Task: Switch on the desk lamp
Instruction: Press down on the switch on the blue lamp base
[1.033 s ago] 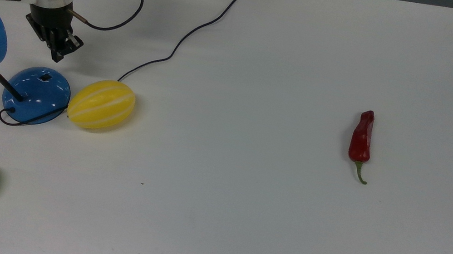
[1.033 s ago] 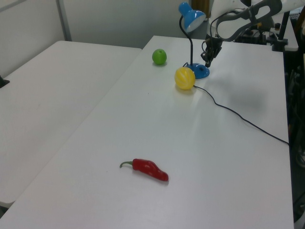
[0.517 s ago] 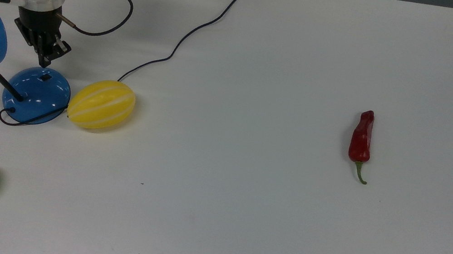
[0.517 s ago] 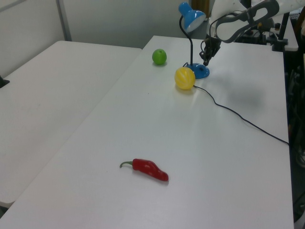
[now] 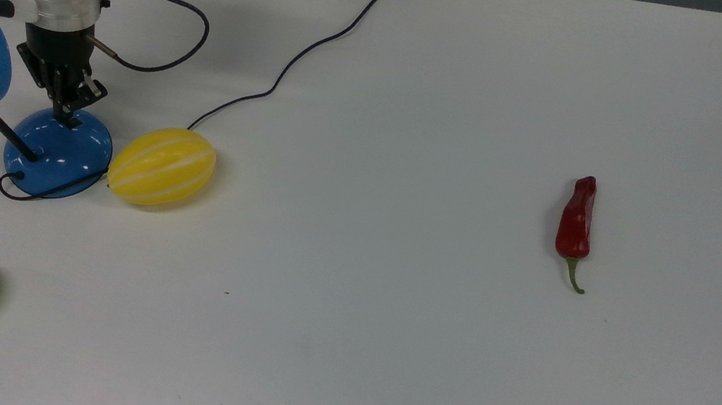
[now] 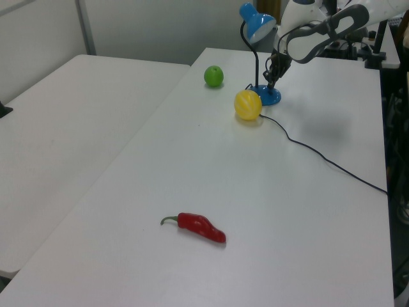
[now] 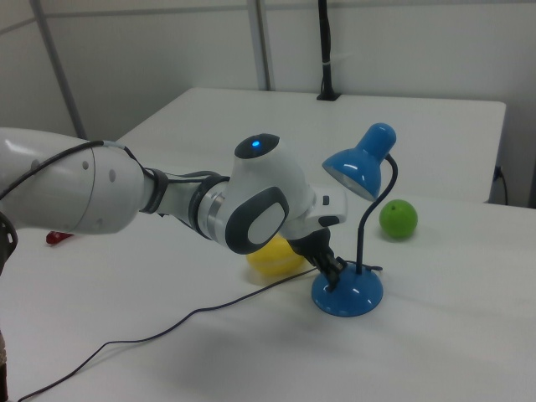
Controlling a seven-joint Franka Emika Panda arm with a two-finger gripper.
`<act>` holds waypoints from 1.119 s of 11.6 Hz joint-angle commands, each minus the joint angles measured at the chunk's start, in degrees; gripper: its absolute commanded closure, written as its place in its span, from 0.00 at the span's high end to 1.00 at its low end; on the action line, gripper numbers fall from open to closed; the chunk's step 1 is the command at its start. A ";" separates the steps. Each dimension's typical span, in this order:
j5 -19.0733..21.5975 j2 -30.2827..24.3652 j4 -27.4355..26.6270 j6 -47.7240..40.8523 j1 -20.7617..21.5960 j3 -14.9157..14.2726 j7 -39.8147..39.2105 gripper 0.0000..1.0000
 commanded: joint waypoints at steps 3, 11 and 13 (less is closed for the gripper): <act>-2.45 0.89 0.47 1.08 0.02 0.07 1.00 0.00; -2.45 1.86 0.47 2.83 0.03 0.15 1.26 0.00; -2.45 2.56 0.56 3.62 0.11 0.15 1.26 0.00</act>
